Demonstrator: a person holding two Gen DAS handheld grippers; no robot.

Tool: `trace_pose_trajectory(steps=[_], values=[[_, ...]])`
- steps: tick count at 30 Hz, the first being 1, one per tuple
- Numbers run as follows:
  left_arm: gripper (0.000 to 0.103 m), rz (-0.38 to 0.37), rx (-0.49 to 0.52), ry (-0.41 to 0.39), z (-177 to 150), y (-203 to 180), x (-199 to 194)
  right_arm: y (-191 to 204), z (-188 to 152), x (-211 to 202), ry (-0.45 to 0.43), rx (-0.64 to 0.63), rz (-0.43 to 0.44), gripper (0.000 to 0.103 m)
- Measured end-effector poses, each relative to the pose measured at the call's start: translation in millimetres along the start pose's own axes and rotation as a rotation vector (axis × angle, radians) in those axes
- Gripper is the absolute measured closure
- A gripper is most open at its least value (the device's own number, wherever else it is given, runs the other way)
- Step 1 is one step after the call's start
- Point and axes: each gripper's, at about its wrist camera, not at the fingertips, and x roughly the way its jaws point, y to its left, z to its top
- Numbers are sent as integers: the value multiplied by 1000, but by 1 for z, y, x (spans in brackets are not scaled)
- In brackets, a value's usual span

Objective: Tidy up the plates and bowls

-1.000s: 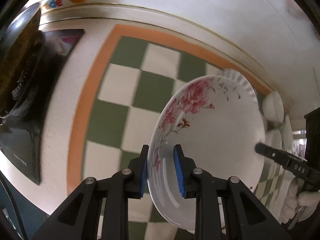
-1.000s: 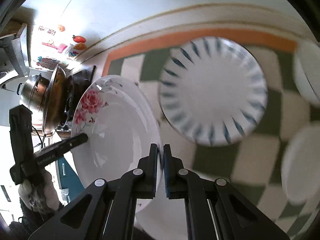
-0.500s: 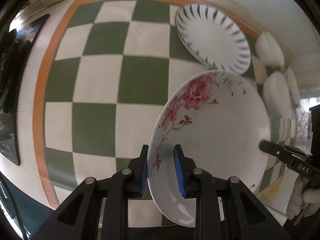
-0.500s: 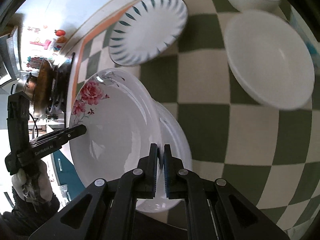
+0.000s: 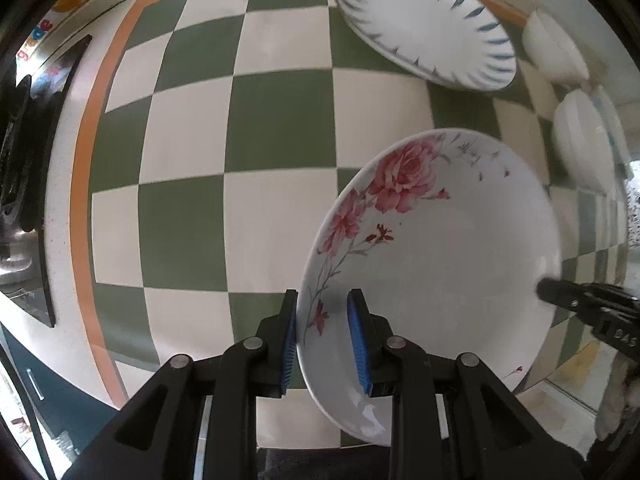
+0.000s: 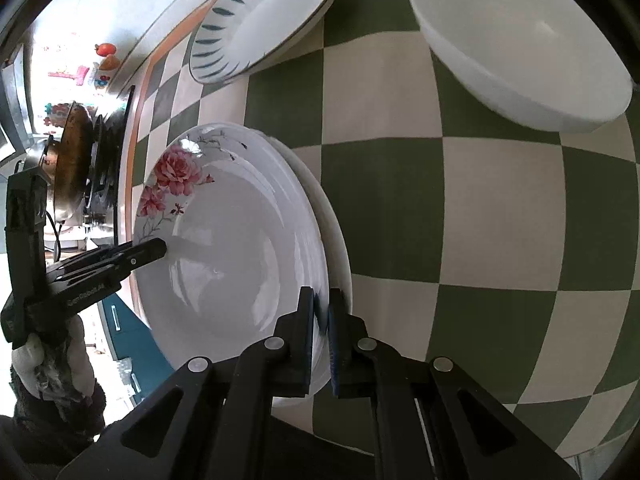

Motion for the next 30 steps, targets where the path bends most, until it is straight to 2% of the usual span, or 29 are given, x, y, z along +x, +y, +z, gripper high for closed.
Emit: trace_pose_trajectory(steps=[7,9,12,18,21,24,27,30], values=[[81,-8,-6,-4,-2,-5,2,16,9,1,30,-4,-57,88],[81,-24,-16,1,-2,-1,3,20,11,0,48,-5,-79,88],[81,6,-36,34,3,7,4,23,13,-4,77,6,-107,88],[79,-18,-74,38,10,20,-5,34,16,-10,116,-18,-178,84],[79,-48,-97,2,20,27,-25,39,24,-24,93,-5,-153,84],[77,-85,-121,-34,36,36,-44,52,41,-45,29,8,-99,83],[76,-105,-130,-68,74,41,-54,59,72,-64,-57,37,-58,64],[76,-120,-144,-86,119,48,-52,55,116,-68,-124,74,-99,64]])
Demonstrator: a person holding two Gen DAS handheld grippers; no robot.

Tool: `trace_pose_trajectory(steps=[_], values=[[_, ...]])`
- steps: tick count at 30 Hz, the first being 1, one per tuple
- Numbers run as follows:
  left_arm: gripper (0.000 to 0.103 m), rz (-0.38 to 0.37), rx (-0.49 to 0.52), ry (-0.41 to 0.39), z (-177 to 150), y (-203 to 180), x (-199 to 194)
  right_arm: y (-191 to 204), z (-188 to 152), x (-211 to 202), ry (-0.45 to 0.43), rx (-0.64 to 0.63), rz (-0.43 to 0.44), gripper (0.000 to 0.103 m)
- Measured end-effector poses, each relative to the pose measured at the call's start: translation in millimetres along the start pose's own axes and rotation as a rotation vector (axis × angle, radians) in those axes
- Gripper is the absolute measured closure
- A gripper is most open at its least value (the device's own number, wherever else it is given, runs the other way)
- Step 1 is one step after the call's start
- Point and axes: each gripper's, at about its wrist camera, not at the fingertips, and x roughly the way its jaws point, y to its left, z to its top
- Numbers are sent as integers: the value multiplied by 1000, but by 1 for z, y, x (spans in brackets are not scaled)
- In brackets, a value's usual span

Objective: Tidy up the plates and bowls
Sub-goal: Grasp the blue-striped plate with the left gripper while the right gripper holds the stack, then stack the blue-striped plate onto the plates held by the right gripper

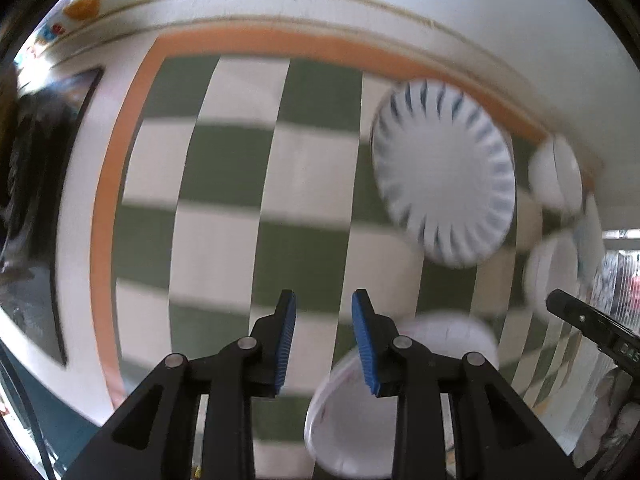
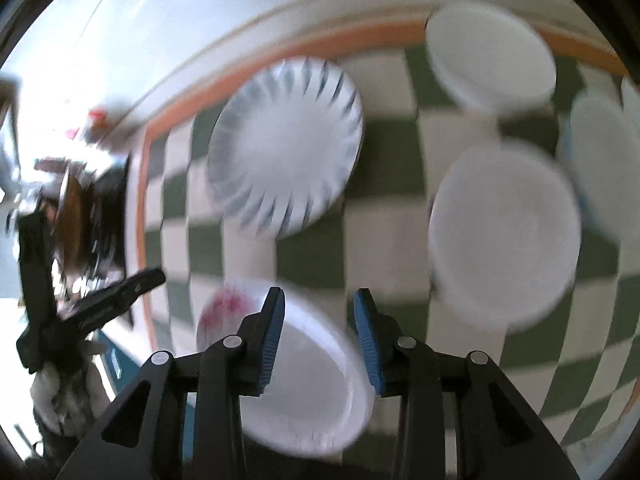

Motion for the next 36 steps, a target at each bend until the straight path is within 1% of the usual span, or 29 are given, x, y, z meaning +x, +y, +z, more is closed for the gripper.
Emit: trace_pose_trajectory(steps=[1,4,7,9,12,14,15,18,19,20,21,24,28,34,36], values=[[76,-9,-2,0,13,4,3,-1,12,3,-7,10,-6,64],[76,-37,5,16,45,2,18,-7,55,19,-21,68,-15,64],[76,-65,8,52,63,-10,36,-8,85,35,-14,84,-38,64],[76,-87,10,86,76,-12,52,-4,98,45,-7,83,-57,64],[76,-106,27,124,84,-16,67,-5,112,61,4,86,-94,64],[76,-107,34,134,87,-17,71,-9,119,70,19,98,-94,65],[77,-103,36,135,89,-18,72,-10,120,74,21,105,-97,66],[77,-100,46,120,92,-21,71,-15,123,80,24,116,-89,78],[81,-98,54,115,93,-22,70,-18,124,84,33,117,-86,84],[83,-99,67,107,94,-24,69,-19,125,86,37,120,-85,88],[87,-99,84,98,96,-27,68,-20,126,87,36,124,-69,89],[87,-74,110,84,95,-30,65,-19,126,87,27,119,-69,89],[87,-75,116,82,93,-31,62,-20,122,85,22,115,-74,90],[87,-81,114,56,81,-26,41,-18,109,74,13,94,-65,92],[87,-66,122,41,73,-24,30,-14,102,65,4,77,-55,93]])
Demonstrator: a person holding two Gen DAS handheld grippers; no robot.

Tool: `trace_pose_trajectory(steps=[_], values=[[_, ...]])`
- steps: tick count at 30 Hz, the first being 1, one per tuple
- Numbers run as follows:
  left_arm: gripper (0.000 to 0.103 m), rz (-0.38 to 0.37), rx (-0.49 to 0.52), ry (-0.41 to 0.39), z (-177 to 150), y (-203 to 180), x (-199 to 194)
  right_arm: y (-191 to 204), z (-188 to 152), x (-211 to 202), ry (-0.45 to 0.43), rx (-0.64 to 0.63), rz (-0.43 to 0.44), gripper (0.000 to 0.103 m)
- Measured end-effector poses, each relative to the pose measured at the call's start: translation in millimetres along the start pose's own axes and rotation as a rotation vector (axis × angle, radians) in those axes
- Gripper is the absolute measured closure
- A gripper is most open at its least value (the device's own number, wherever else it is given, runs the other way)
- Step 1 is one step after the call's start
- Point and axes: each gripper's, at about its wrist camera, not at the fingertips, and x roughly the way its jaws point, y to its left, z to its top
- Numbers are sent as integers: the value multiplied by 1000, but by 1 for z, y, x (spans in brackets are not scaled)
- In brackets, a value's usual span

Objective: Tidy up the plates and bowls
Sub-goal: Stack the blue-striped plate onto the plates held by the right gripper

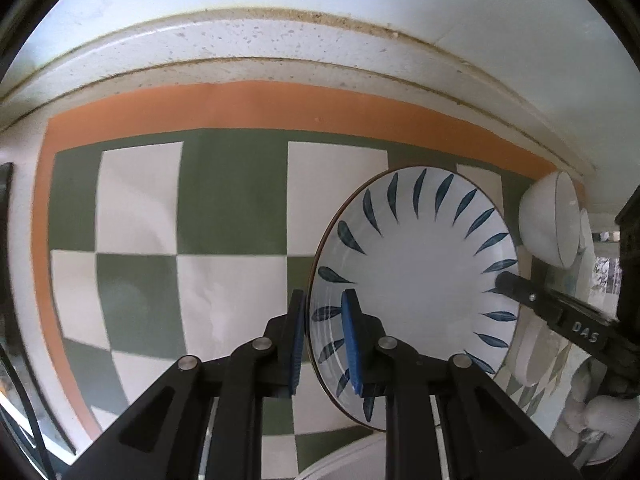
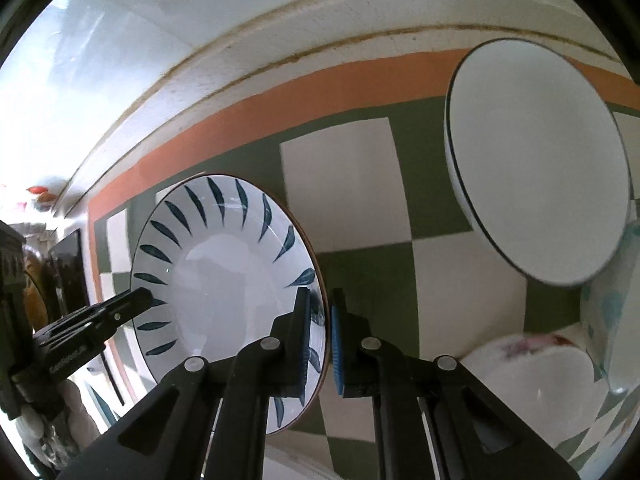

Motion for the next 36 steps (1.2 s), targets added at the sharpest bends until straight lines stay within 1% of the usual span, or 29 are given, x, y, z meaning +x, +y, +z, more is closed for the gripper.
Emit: trace_pose_trajectory(steps=[2,3,4,5,6,10,14,17,20,27,32,36], values=[[87,3,-2,-18,-10,-3,-10,3,-7,-9,-9,-10,8,93],[87,1,-1,-22,-13,-4,-13,4,-12,-15,-37,-26,21,93],[87,-1,-1,-29,-20,-5,-20,6,-18,-21,-45,-37,21,93],[87,3,-2,-33,-21,-16,-16,10,-23,-25,-47,-45,26,93],[87,4,-1,-37,-24,-19,-17,11,-27,-30,-48,-51,34,94],[87,-1,2,-70,-48,-26,-36,15,-54,-51,-59,-89,55,94],[87,2,3,-93,-83,-29,-50,14,-86,-63,-59,-112,73,94],[87,-4,-15,-89,-105,-27,-49,6,-107,-63,-33,-122,87,94],[87,-7,-35,-79,-126,-28,-43,0,-129,-56,5,-142,96,94],[87,9,-65,-41,-171,-18,-29,-4,-164,-29,64,-174,94,94],[87,18,-79,-9,-184,-16,-14,-7,-183,-9,107,-194,73,94],[87,35,-86,7,-188,-16,-3,-10,-190,2,134,-206,57,94]])
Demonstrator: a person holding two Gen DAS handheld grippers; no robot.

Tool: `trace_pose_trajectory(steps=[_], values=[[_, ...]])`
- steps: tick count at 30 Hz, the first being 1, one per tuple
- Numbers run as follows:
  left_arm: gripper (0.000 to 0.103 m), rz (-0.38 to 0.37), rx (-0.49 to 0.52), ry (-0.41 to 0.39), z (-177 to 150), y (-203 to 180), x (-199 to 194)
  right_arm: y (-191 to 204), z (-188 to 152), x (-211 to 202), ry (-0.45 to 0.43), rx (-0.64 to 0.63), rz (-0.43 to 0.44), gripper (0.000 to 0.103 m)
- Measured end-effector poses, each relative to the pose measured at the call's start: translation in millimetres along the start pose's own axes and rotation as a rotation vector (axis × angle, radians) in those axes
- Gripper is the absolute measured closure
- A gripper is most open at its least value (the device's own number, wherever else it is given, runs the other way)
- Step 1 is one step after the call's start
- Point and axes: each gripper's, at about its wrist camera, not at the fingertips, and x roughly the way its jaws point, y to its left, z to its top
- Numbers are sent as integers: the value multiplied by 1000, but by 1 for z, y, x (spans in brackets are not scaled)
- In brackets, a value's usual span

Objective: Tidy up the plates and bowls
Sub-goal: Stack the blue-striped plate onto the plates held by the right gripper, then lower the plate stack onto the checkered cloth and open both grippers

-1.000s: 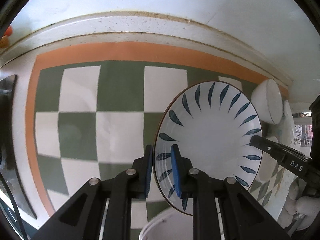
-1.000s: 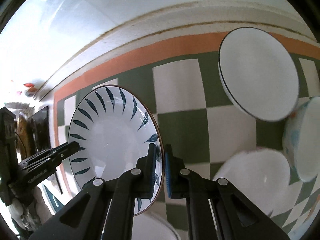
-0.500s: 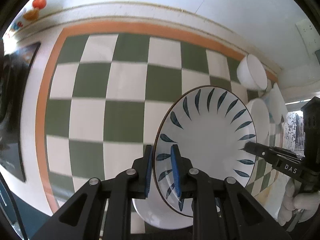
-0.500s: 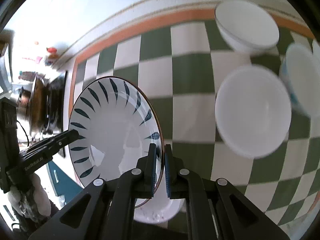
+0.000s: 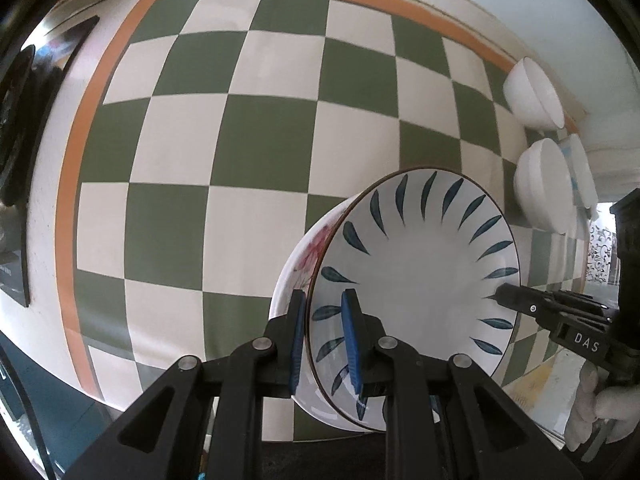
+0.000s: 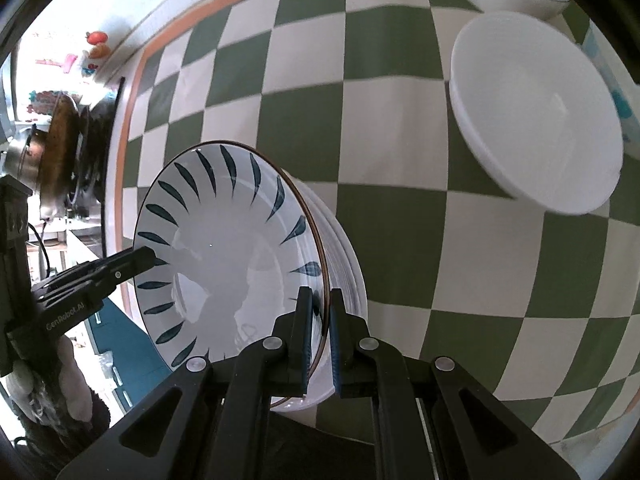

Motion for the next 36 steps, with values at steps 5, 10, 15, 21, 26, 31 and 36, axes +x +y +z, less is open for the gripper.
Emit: trace_pose_trajectory(steps=[5,10,15,21,26,31,36], values=[[87,34,14,8,-2,-4,7,2,4,14,28,-12,-7,94],[87,44,16,34,-4,-4,18,4,6,20,42,-16,-18,94],[87,55,21,39,-6,-8,23,11,5,24,32,-20,-39,94],[87,67,3,35,-10,-9,25,15,1,23,24,-26,-58,92],[82,69,-31,26,-15,-8,25,18,-1,24,24,-11,-62,88],[82,67,-71,29,-18,-4,26,18,-1,23,26,-16,-56,87],[82,64,-97,39,-24,-2,32,17,-3,20,26,-20,-49,83]])
